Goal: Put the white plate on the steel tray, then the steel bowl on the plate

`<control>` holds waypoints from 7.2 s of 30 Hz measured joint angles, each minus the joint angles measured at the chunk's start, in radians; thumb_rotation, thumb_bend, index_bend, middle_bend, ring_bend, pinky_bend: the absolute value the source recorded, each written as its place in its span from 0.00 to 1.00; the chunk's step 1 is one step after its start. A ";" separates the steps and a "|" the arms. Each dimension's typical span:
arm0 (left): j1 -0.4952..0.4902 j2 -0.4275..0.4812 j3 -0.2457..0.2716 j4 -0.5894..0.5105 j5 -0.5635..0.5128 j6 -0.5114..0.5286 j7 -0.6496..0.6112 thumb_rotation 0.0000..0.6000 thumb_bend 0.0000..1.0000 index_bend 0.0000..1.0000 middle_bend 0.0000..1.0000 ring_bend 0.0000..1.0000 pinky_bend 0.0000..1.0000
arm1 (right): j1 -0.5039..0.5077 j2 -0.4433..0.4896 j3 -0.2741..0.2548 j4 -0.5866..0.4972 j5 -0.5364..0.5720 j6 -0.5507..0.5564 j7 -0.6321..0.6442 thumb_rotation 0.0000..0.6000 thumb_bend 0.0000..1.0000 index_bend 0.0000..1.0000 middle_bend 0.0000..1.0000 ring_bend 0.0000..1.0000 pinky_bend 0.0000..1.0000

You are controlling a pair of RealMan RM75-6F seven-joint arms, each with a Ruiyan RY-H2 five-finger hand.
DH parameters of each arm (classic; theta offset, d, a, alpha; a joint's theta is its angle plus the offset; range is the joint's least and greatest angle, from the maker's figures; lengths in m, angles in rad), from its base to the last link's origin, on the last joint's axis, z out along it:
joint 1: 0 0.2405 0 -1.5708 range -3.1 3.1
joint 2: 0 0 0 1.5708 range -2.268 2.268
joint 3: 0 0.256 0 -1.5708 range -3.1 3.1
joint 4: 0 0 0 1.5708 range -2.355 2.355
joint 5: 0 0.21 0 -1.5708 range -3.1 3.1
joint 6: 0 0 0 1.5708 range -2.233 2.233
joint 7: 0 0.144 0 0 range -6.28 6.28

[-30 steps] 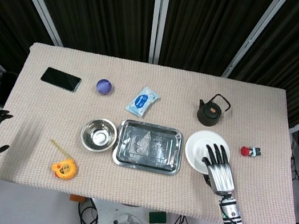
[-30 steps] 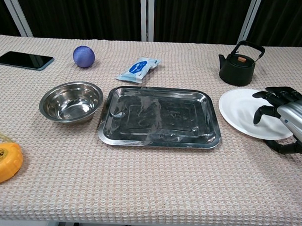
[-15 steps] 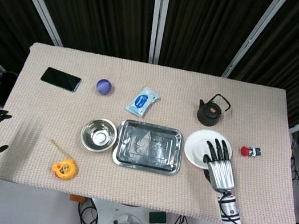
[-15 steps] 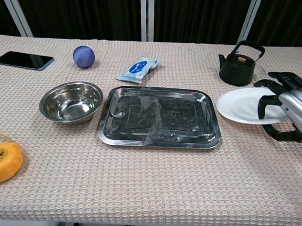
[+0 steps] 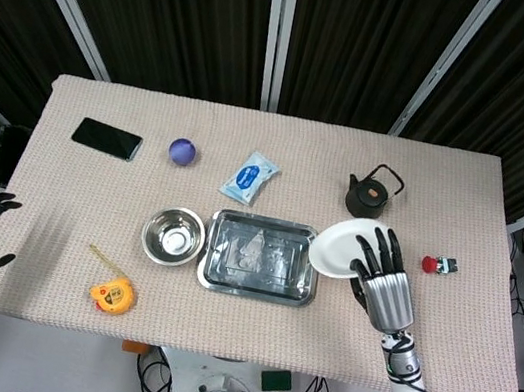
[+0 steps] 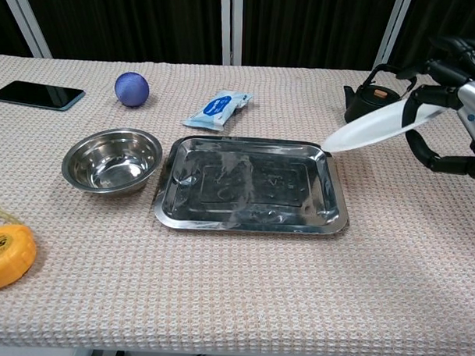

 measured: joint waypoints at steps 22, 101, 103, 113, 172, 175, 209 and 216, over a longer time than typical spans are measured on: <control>-0.009 -0.028 -0.003 0.079 -0.021 -0.043 -0.074 1.00 0.07 0.24 0.18 0.10 0.16 | 0.209 -0.206 0.009 0.106 -0.047 -0.144 -0.027 1.00 0.48 0.96 0.22 0.00 0.00; -0.196 -0.020 0.001 -0.026 0.188 -0.064 0.047 1.00 0.07 0.25 0.19 0.08 0.16 | -0.025 0.570 0.055 -0.868 0.263 -0.235 0.042 1.00 0.00 0.00 0.00 0.00 0.00; -0.230 -0.049 0.006 -0.027 0.225 -0.080 0.067 1.00 0.07 0.25 0.19 0.06 0.16 | -0.052 0.598 0.082 -0.859 0.270 -0.196 0.083 1.00 0.00 0.00 0.00 0.00 0.00; -0.354 -0.190 0.033 0.038 0.292 -0.172 0.084 1.00 0.07 0.25 0.16 0.06 0.16 | -0.100 0.661 0.135 -0.840 0.324 -0.172 0.139 1.00 0.00 0.00 0.00 0.00 0.00; -0.686 -0.389 0.003 -0.008 0.317 -0.304 0.366 1.00 0.42 0.77 0.20 0.06 0.16 | -0.159 0.632 0.184 -0.710 0.357 -0.172 0.308 1.00 0.10 0.00 0.00 0.00 0.00; -0.733 -0.434 -0.019 0.006 0.304 -0.374 0.401 1.00 0.42 0.77 0.20 0.06 0.16 | -0.161 0.634 0.188 -0.703 0.364 -0.173 0.314 1.00 0.10 0.00 0.00 0.00 0.00; -0.879 -0.538 0.014 0.219 0.236 -0.439 0.292 1.00 0.26 0.18 0.19 0.06 0.16 | -0.157 0.627 0.213 -0.681 0.370 -0.182 0.336 1.00 0.03 0.00 0.00 0.00 0.00; -0.790 -0.414 -0.005 0.096 0.197 -0.286 0.315 1.00 0.23 0.18 0.19 0.06 0.17 | -0.165 0.629 0.187 -0.680 0.344 -0.181 0.326 1.00 0.07 0.00 0.00 0.00 0.00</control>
